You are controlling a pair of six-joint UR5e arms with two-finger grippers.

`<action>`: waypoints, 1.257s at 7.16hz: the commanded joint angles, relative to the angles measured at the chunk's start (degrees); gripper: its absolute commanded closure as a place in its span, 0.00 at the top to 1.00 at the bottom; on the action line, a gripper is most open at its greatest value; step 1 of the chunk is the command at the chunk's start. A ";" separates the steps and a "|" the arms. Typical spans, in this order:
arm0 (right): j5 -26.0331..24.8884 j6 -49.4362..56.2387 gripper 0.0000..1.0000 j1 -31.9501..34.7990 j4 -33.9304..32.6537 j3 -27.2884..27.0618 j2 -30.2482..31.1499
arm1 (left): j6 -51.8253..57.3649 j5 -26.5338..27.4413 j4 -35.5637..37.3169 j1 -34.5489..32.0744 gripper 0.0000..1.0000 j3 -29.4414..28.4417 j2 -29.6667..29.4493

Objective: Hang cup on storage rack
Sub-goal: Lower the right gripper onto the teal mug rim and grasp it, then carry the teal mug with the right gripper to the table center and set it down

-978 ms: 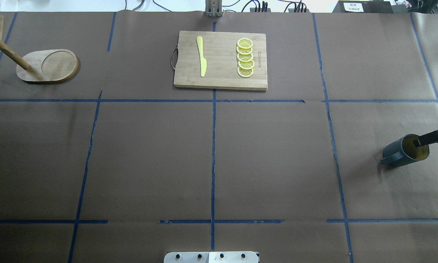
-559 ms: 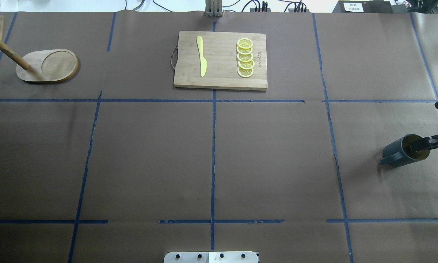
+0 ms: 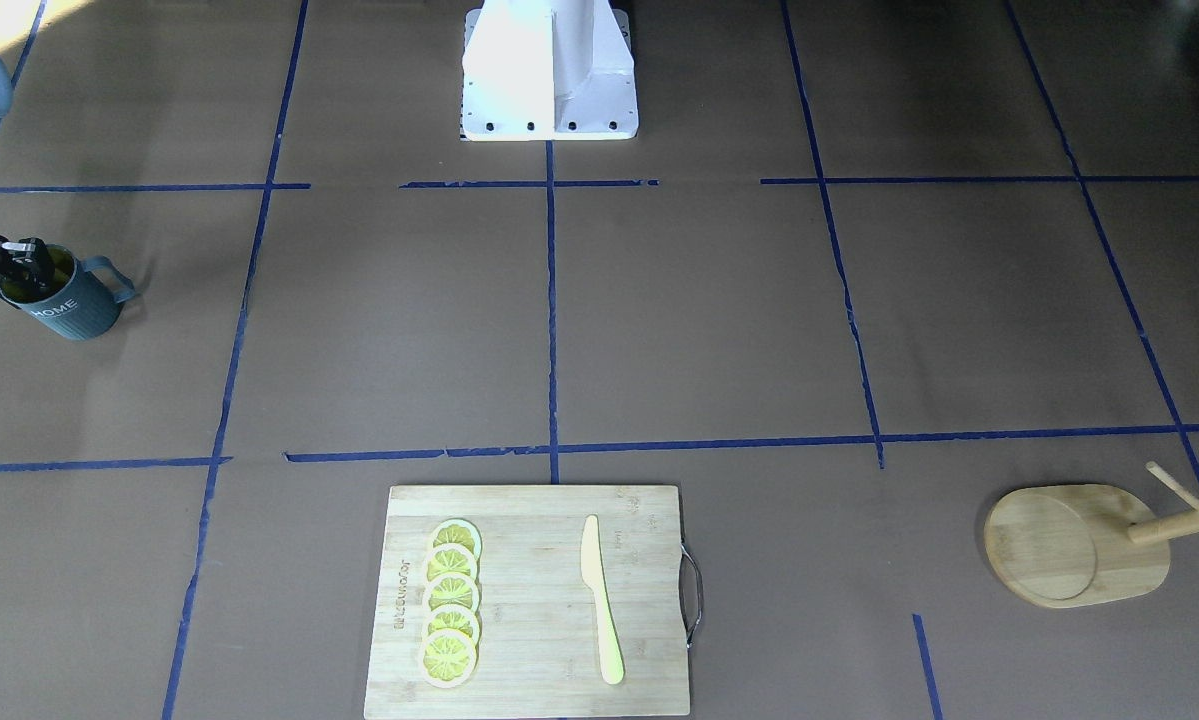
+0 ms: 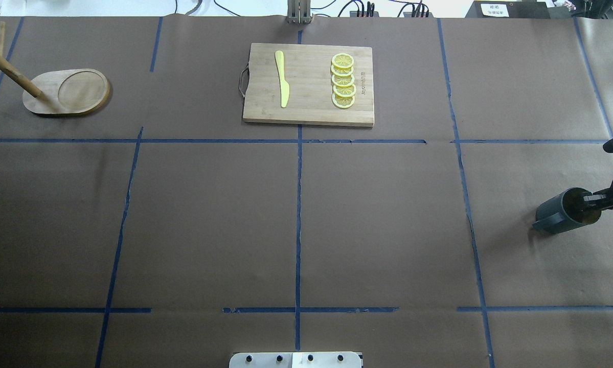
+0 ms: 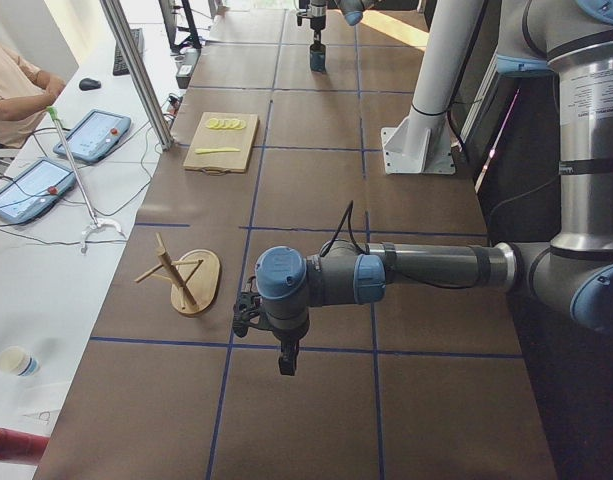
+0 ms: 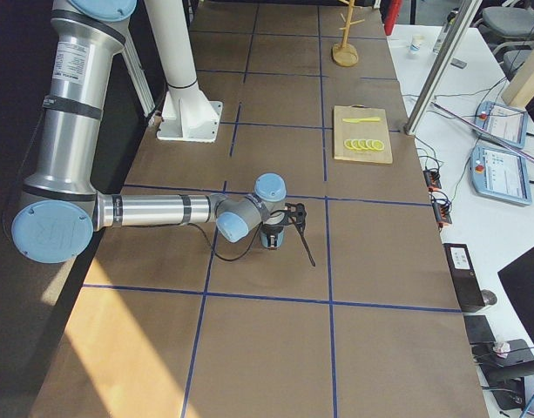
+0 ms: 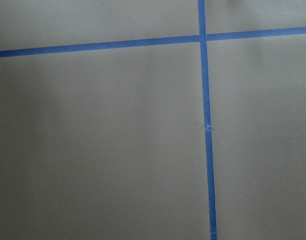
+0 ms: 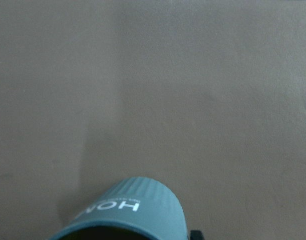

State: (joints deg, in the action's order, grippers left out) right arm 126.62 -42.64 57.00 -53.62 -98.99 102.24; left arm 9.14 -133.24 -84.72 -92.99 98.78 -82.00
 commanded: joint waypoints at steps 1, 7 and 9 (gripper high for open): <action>-0.05 -0.07 0.01 -0.04 -0.08 -1.02 -0.02 | 0.00 0.00 0.00 -0.09 1.00 0.09 0.00; -3.89 -0.33 0.01 -9.24 -34.58 -10.44 -28.36 | 0.00 0.00 0.00 0.00 1.00 0.09 0.00; -9.08 -0.42 0.01 -14.70 -43.64 -10.09 -37.77 | 0.09 0.00 -0.09 0.00 1.00 0.09 0.00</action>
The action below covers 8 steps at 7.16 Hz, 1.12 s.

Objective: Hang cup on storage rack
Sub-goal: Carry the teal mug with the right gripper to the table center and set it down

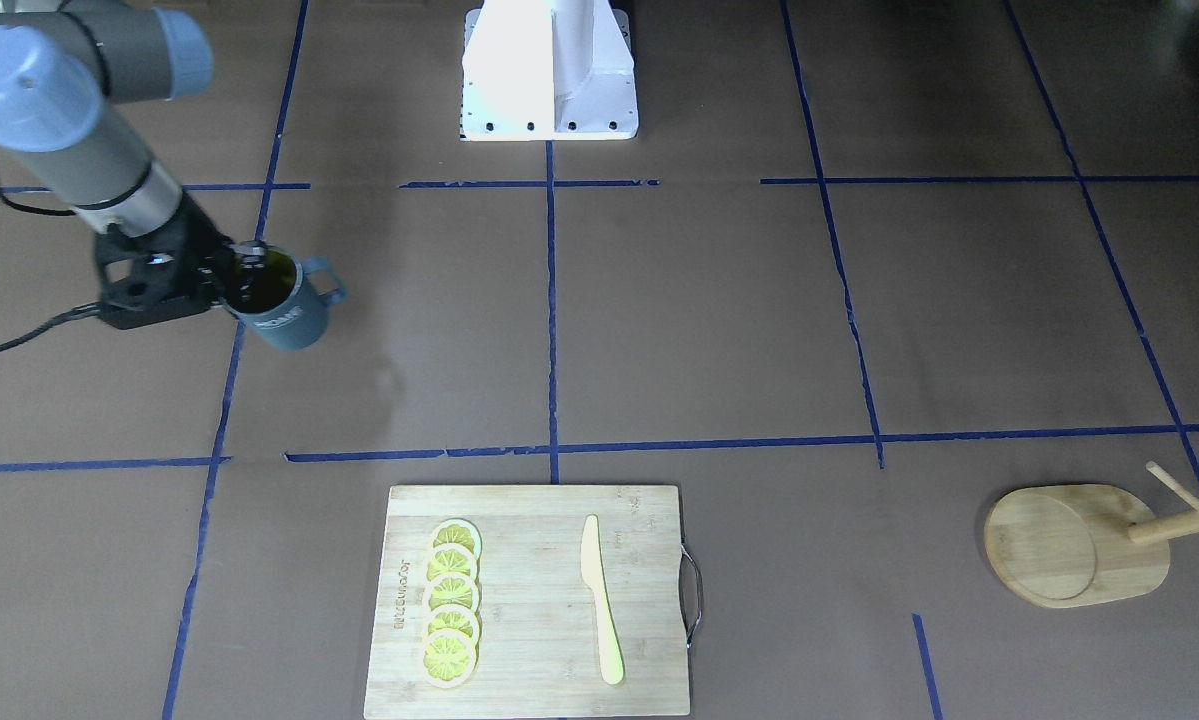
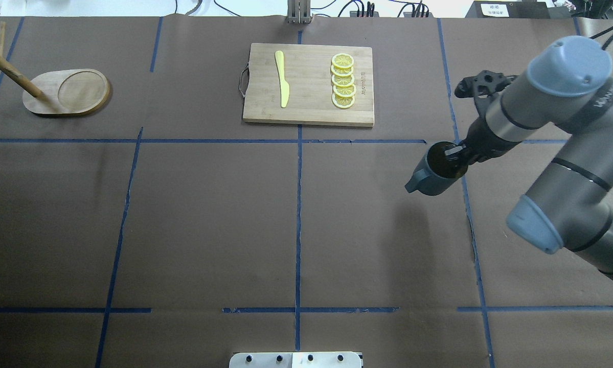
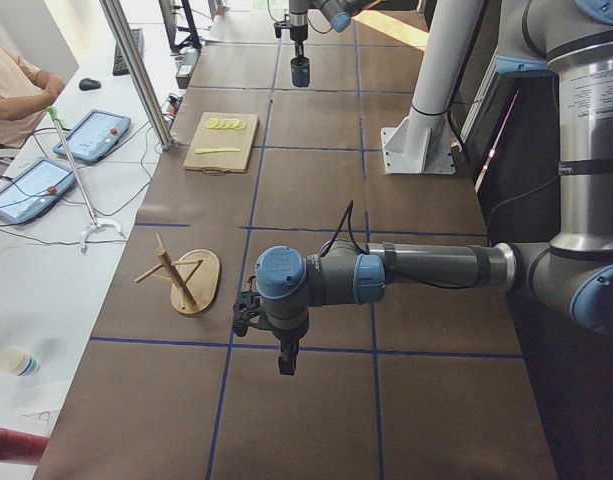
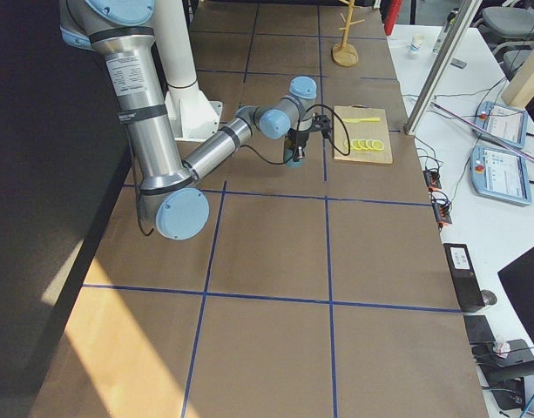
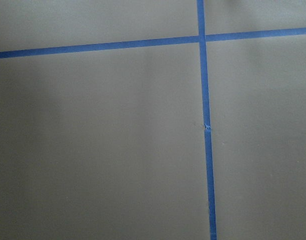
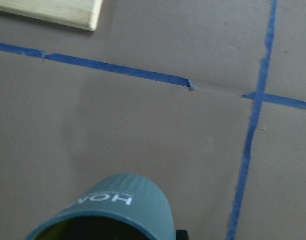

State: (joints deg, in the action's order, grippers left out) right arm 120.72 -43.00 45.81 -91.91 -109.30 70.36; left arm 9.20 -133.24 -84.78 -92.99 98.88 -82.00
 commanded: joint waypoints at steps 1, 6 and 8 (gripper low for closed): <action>-5.12 -4.25 0.01 -6.58 -5.56 1.62 -8.81 | 0.03 0.00 -0.12 0.00 1.00 0.00 -0.09; -16.12 -21.13 0.02 -18.38 -0.95 15.65 -23.14 | 0.03 0.00 -0.21 1.50 1.00 0.00 -0.09; -16.13 -24.15 0.02 -19.09 8.57 21.05 -23.52 | 0.03 0.00 -0.30 1.50 1.00 0.00 -0.09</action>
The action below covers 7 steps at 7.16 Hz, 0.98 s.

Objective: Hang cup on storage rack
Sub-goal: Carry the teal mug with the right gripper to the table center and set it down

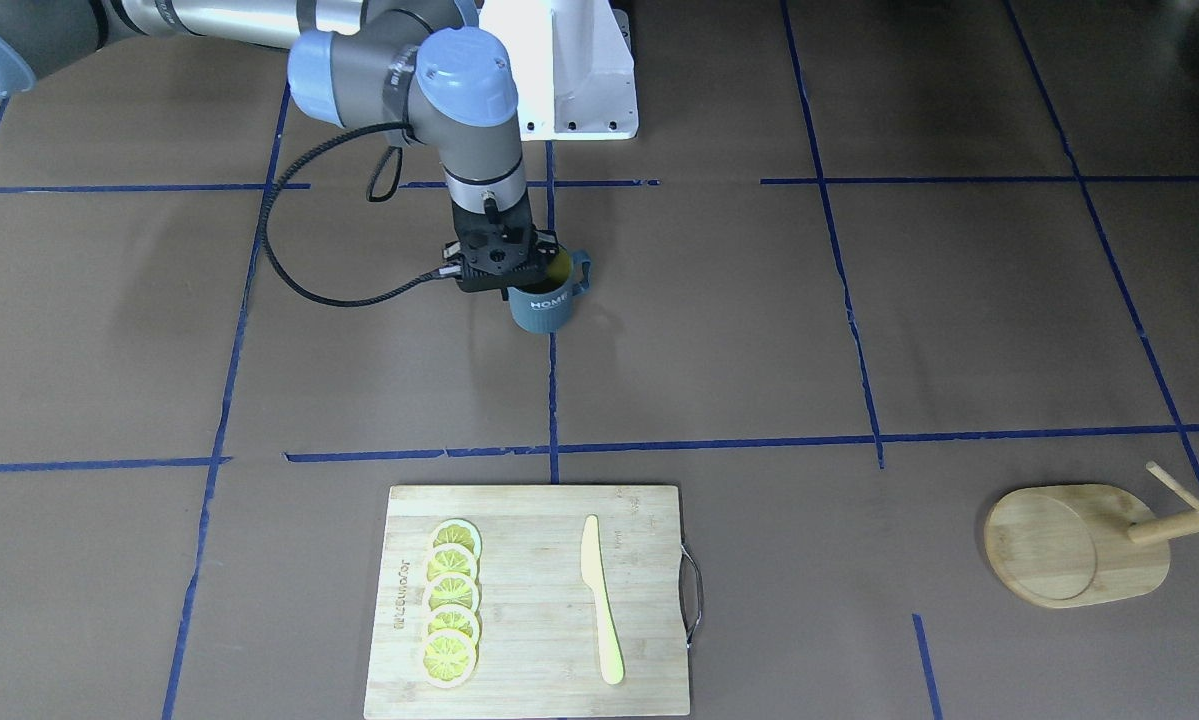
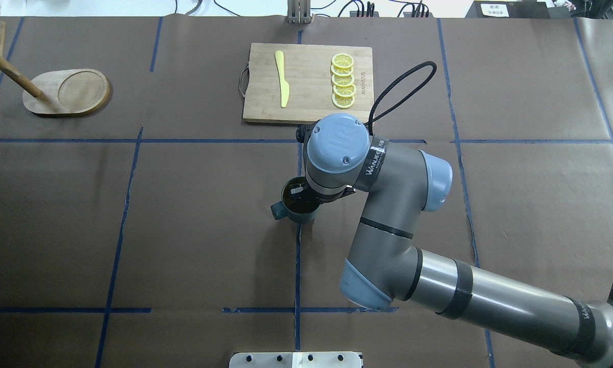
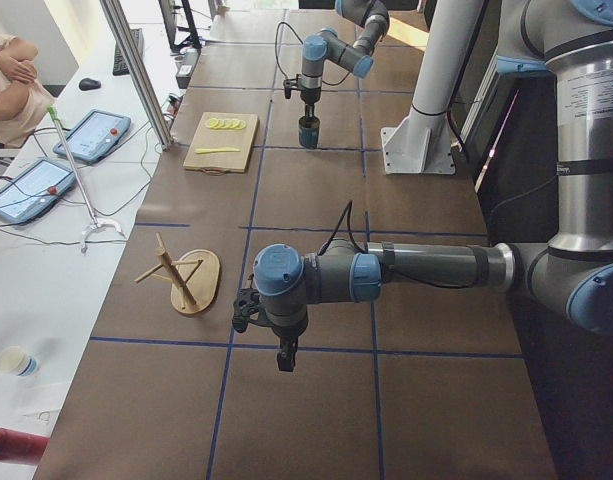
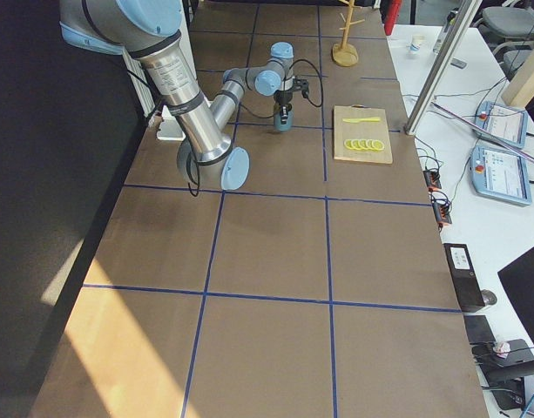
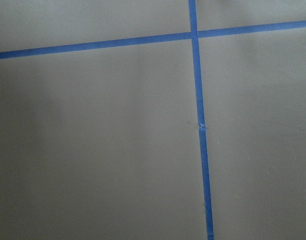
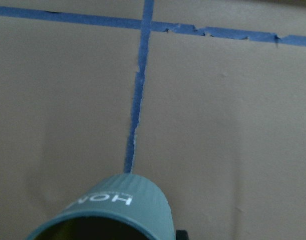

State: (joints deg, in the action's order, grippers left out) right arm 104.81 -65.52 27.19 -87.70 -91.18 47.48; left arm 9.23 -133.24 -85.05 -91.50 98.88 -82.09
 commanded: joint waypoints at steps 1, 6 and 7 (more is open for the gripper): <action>0.04 -1.54 0.07 -0.47 4.21 2.67 -0.55 | 0.00 0.00 -0.03 0.00 1.00 0.00 0.00; 0.66 -0.31 0.99 0.40 -10.08 -4.94 -3.71 | -0.09 0.09 -0.12 0.00 1.00 0.00 0.00; 4.75 1.09 0.99 3.54 -13.25 -7.41 -3.54 | -0.09 0.00 -0.21 0.27 1.00 0.08 0.00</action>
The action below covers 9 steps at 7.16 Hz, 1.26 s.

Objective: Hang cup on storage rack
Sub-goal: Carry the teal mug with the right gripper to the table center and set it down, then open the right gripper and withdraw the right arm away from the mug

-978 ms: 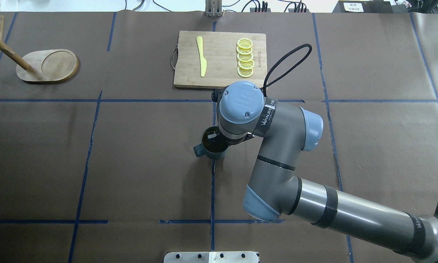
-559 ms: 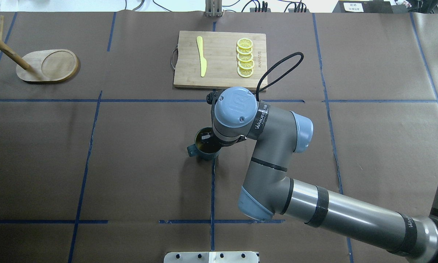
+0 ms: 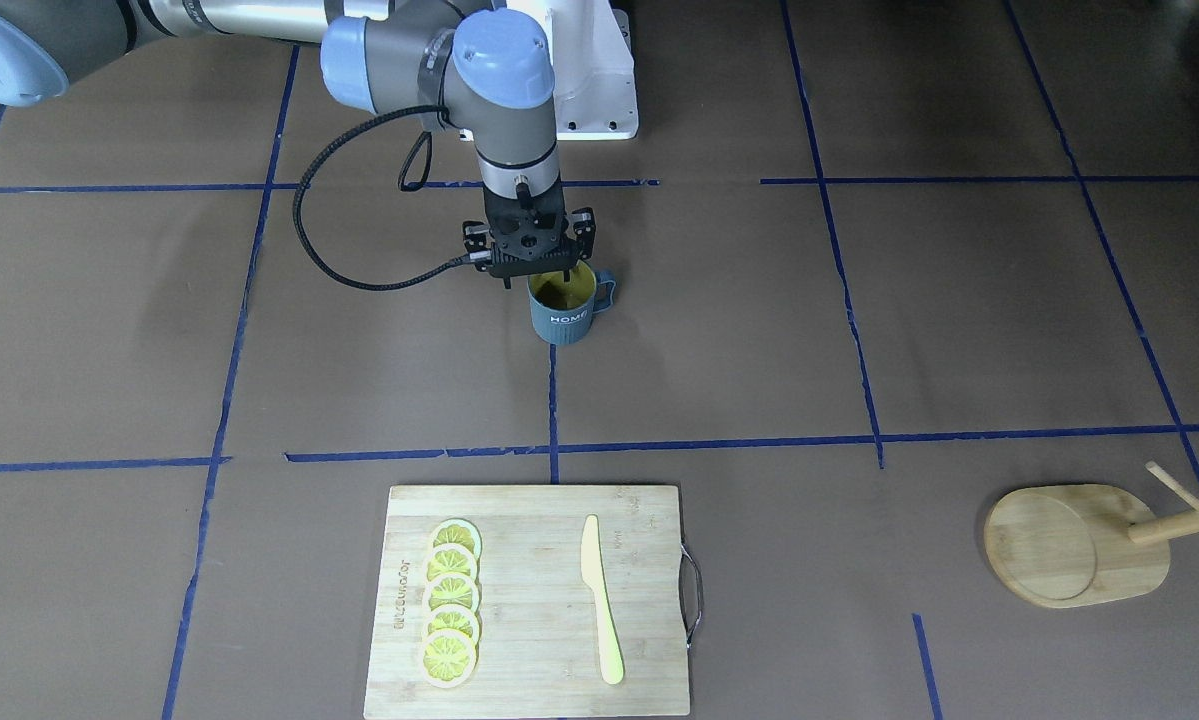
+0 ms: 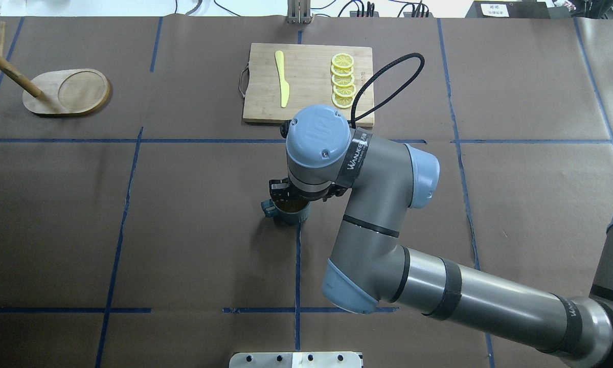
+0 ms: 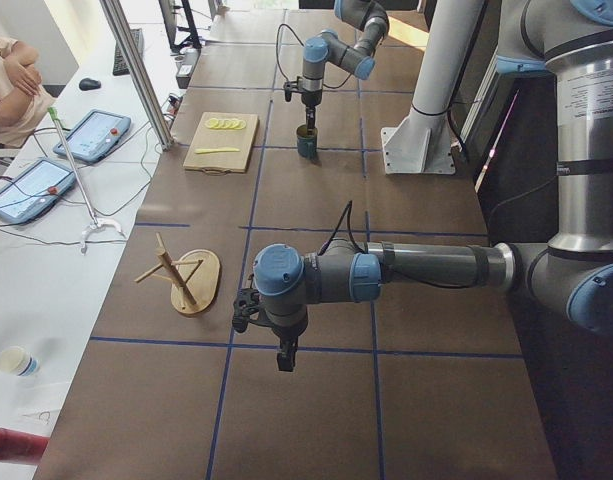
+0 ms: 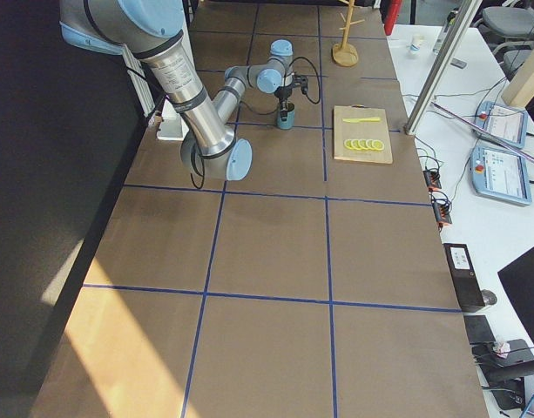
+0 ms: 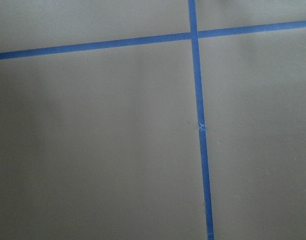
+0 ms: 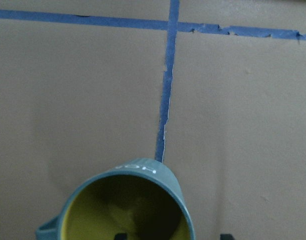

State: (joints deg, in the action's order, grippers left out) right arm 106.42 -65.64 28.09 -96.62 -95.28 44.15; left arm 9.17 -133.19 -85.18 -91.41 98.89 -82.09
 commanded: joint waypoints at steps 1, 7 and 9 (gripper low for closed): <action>7.70 5.14 0.99 7.02 -6.98 -4.99 0.23 | 0.14 -0.06 -0.16 0.96 1.00 0.07 -0.09; 25.57 66.17 0.99 40.51 -10.44 -5.00 25.31 | -0.65 0.38 -10.15 2.55 1.00 -0.98 -2.81; 26.12 77.21 1.00 50.69 -10.00 -5.70 37.35 | -4.14 -0.05 -9.92 2.55 1.00 -0.46 -3.78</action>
State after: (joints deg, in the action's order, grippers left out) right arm 132.15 5.07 72.68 -107.00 -100.50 73.71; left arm 7.10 -132.97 -94.55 -88.82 98.06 -85.66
